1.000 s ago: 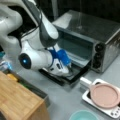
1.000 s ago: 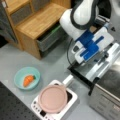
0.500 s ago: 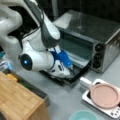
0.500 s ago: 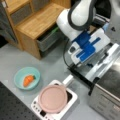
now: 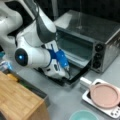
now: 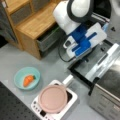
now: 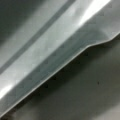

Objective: Open the microwave oven door. Pull out the microwave oven tray. Pick up the bowl. Place the bowl on the microwave tray.

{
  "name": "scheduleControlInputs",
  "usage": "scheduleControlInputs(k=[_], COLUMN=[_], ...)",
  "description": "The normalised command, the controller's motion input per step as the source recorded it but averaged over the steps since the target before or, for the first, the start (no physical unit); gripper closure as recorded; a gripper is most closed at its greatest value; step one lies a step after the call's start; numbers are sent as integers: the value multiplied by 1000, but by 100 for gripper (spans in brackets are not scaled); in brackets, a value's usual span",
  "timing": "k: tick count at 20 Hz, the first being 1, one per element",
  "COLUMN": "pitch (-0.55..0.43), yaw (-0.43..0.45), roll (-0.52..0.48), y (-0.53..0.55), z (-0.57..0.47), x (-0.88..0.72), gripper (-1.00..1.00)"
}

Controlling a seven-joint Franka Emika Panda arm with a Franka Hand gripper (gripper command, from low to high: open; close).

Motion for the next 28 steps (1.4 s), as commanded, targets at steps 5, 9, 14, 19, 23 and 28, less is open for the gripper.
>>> scheduleControlInputs(k=[5, 9, 14, 19, 23, 28], pitch=[168, 179, 120, 109, 104, 128], yaw=[18, -47, -40, -58, -47, -51], roll=[-372, -390, -401, -384, -362, -356], y=[-19, -18, -69, -47, -18, -38], z=[411, 399, 319, 239, 250, 301], x=[120, 161, 230, 221, 224, 281], gripper=[-100, -100, -100, -100, -100, -100])
